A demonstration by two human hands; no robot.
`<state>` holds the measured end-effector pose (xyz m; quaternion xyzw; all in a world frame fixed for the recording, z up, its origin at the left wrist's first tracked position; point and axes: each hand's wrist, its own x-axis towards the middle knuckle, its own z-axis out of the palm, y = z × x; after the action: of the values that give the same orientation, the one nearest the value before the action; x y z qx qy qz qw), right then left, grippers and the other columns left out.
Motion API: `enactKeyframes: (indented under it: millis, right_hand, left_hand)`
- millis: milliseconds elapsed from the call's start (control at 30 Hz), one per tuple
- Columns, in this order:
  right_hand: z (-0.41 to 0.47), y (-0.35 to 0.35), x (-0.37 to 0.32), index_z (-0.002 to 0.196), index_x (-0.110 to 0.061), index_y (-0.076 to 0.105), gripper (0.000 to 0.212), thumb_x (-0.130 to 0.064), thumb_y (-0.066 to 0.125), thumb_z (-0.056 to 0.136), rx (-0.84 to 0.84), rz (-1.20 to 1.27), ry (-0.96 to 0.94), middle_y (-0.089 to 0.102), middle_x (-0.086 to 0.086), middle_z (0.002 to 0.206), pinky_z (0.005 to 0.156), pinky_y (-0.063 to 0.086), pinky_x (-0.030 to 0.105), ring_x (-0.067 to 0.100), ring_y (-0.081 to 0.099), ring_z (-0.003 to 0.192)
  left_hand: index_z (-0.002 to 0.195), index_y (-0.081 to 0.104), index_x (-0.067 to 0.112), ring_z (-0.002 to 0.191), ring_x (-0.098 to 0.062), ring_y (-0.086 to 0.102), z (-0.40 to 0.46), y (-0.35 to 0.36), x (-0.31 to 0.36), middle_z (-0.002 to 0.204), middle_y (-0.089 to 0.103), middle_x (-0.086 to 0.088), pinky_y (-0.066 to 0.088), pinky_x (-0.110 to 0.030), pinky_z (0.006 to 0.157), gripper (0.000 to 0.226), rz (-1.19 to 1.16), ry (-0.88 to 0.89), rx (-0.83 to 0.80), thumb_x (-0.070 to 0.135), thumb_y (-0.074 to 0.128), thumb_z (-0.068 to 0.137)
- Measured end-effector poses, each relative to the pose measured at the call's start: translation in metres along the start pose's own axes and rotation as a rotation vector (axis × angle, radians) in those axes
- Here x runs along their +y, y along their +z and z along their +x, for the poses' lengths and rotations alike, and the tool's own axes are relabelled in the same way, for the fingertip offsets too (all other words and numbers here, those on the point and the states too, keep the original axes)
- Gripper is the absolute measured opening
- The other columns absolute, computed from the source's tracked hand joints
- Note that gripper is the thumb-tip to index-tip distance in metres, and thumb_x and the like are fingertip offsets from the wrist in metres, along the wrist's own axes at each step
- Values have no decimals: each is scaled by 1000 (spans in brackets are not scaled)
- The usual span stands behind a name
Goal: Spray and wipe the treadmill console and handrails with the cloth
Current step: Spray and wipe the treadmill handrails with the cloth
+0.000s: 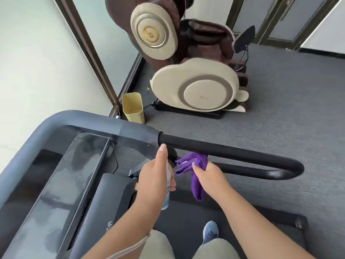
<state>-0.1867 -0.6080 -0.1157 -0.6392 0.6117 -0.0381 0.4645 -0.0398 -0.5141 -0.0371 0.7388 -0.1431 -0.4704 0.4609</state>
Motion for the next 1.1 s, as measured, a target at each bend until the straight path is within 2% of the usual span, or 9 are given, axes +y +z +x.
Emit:
enactKeyframes:
  millis: [133,267,367,467,633,800,900,1000,1100]
  right_hand:
    - [-18,1,-36,86,-20,69,37,-50,55,101,-22,-125,22,72,0,74,69,53,36,18,68,73]
    - [-32,-1,-75,93,-21,70,30,-48,59,99,-93,-85,-49,74,-1,84,72,53,35,18,69,80]
    - [-40,-4,-105,86,-23,66,26,-45,62,99,-203,-89,-160,74,-1,84,78,57,39,18,69,81]
    - [-41,-5,-130,99,-18,73,28,-45,64,98,-319,-83,-283,76,0,87,73,55,34,18,71,83]
    - [-45,1,-166,104,-15,74,36,-48,66,94,-429,-78,-486,78,0,90,79,57,36,19,73,86]
    - [-63,12,-195,114,-17,71,32,-44,67,97,-510,-31,-613,76,2,96,73,54,33,22,73,90]
    - [-85,21,-209,106,-23,66,17,-39,64,101,-583,-5,-667,71,-1,92,69,52,31,18,68,85]
    - [-111,37,-218,100,-26,67,10,-36,66,100,-651,19,-724,73,-4,96,84,57,39,19,70,91]
    - [-139,61,-227,107,-21,72,20,-38,69,96,-714,23,-708,77,0,99,93,58,45,24,72,96]
  left_hand:
    - [64,58,3,63,-23,61,-7,-17,5,61,63,-15,49,-33,70,76,-55,52,29,62,38,108]
    - [69,56,-5,59,-13,56,-23,-32,9,64,64,-10,46,-31,74,85,-83,88,108,69,36,105]
    - [68,57,3,65,-21,59,-37,-43,8,62,64,-6,49,-37,79,85,-178,78,242,81,36,95]
    - [69,57,7,66,-25,60,-58,-51,8,64,65,-10,52,-43,83,87,-316,81,397,91,37,69]
    - [69,58,4,62,-23,59,-100,-61,-4,63,66,-11,49,-42,80,85,-386,113,663,86,34,81]
    - [74,59,8,70,-24,62,-153,-72,-26,69,67,-9,52,-44,85,94,-401,138,889,98,33,71]
    - [84,58,7,74,-23,62,-190,-83,-43,75,64,-10,53,-40,84,98,-434,133,1045,101,34,66]
    - [96,57,7,80,-22,64,-226,-99,-56,85,65,-8,53,-37,83,91,-479,123,1154,94,48,72]
    - [106,61,16,93,-26,66,-250,-120,-73,102,66,-11,54,-43,88,53,-474,25,1258,61,68,80]
